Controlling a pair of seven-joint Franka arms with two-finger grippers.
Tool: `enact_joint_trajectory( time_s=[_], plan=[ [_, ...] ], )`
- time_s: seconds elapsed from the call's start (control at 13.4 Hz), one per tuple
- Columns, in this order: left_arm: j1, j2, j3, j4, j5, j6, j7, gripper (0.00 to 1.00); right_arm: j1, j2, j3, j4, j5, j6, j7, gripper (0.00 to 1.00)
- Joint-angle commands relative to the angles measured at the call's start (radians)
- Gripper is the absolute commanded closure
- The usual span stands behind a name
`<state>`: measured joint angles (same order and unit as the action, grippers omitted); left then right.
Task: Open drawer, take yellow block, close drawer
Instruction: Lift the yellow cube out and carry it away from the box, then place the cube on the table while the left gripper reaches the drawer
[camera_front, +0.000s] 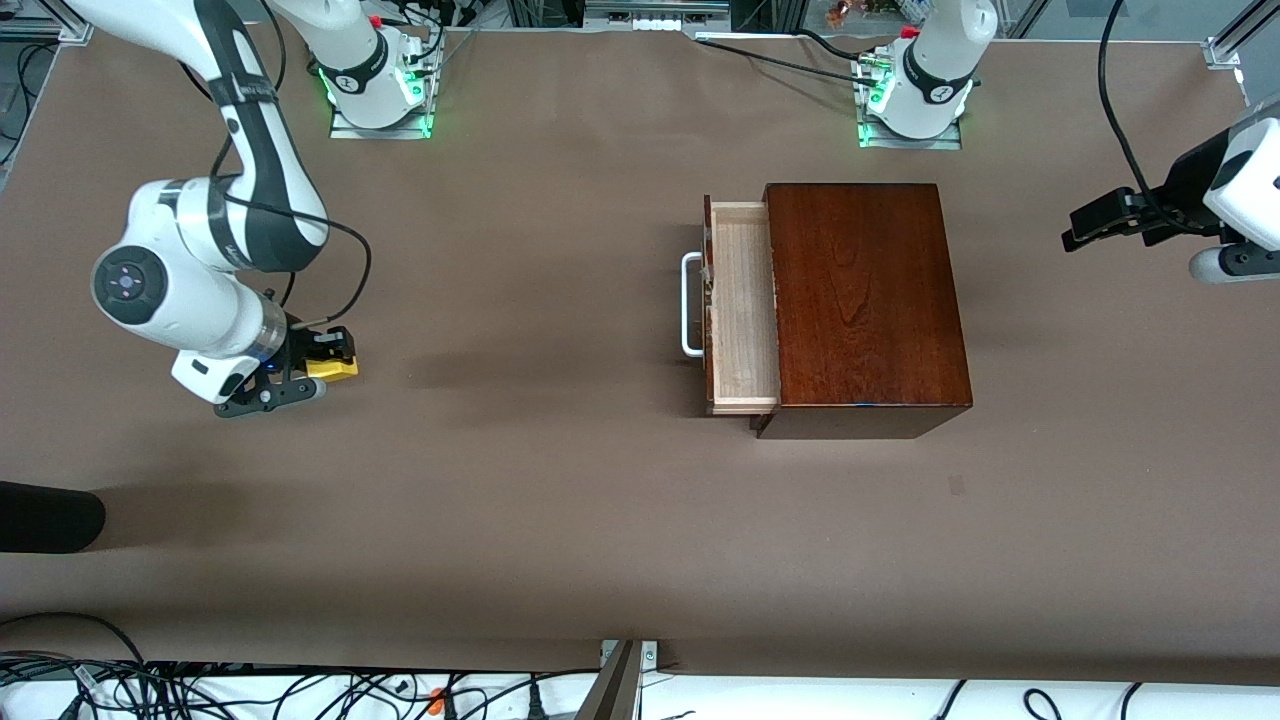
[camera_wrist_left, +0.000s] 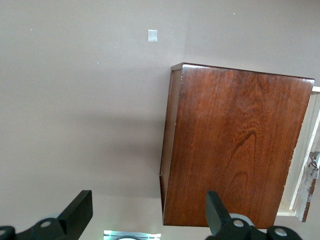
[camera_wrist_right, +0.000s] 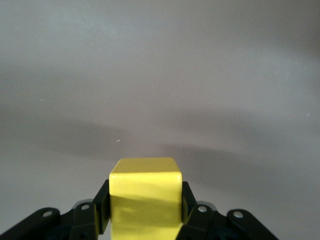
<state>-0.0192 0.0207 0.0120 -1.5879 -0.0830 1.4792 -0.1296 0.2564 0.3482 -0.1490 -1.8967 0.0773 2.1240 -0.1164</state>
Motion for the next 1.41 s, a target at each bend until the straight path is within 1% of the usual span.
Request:
enact_joint_trajectory(
  time_s=[0.0, 0.3, 0.37, 0.45, 0.6, 0.67, 0.82, 0.89, 0.97, 1.04, 1.12, 1.19, 1.34],
  plan=[
    [-0.004, 0.013, -0.012, 0.012, 0.008, -0.019, -0.001, 0.0, -0.011, 0.046, 0.009, -0.007, -0.008, 0.043, 0.069, 1.0],
    [-0.011, 0.03, -0.023, 0.014, 0.006, -0.031, 0.015, 0.0, -0.023, 0.141, 0.009, -0.004, -0.002, 0.14, 0.072, 1.0],
    [-0.021, 0.053, -0.052, 0.016, 0.009, -0.031, 0.016, 0.0, -0.023, 0.158, 0.009, -0.002, -0.001, 0.152, 0.072, 1.0],
    [-0.018, 0.059, -0.061, 0.016, 0.025, -0.033, 0.054, 0.0, -0.025, 0.176, 0.009, -0.001, -0.001, 0.177, 0.07, 1.0],
    [-0.022, 0.067, -0.063, 0.022, 0.009, -0.031, 0.152, 0.0, -0.025, 0.216, 0.009, 0.013, -0.007, 0.207, 0.052, 1.0],
    [-0.027, 0.068, -0.069, 0.022, -0.01, -0.031, 0.165, 0.0, -0.023, 0.228, 0.009, 0.021, -0.019, 0.22, 0.052, 0.97],
    [-0.028, 0.085, -0.114, 0.023, -0.047, -0.028, 0.169, 0.0, -0.023, 0.233, 0.009, 0.027, -0.039, 0.225, 0.052, 0.96],
    [-0.028, 0.105, -0.163, 0.032, -0.049, -0.028, 0.171, 0.0, -0.023, 0.233, 0.009, 0.025, -0.037, 0.225, 0.052, 0.96],
    [-0.028, 0.125, -0.22, 0.051, -0.046, -0.028, 0.182, 0.0, -0.023, 0.233, 0.009, 0.025, -0.036, 0.225, 0.052, 0.91],
    [-0.028, 0.155, -0.278, 0.075, -0.044, -0.027, 0.203, 0.0, -0.025, 0.232, 0.009, 0.025, -0.036, 0.225, 0.052, 0.71],
    [-0.028, 0.191, -0.323, 0.104, -0.046, -0.026, 0.235, 0.0, -0.025, 0.229, 0.009, 0.025, -0.036, 0.223, 0.05, 0.37],
    [-0.028, 0.211, -0.366, 0.115, -0.047, -0.025, 0.278, 0.0, -0.025, 0.219, 0.009, 0.025, -0.036, 0.223, 0.05, 0.0],
    [-0.028, 0.264, -0.44, 0.12, -0.061, 0.01, 0.396, 0.0, -0.026, 0.169, 0.008, 0.025, -0.034, 0.205, 0.029, 0.0]
  ],
)
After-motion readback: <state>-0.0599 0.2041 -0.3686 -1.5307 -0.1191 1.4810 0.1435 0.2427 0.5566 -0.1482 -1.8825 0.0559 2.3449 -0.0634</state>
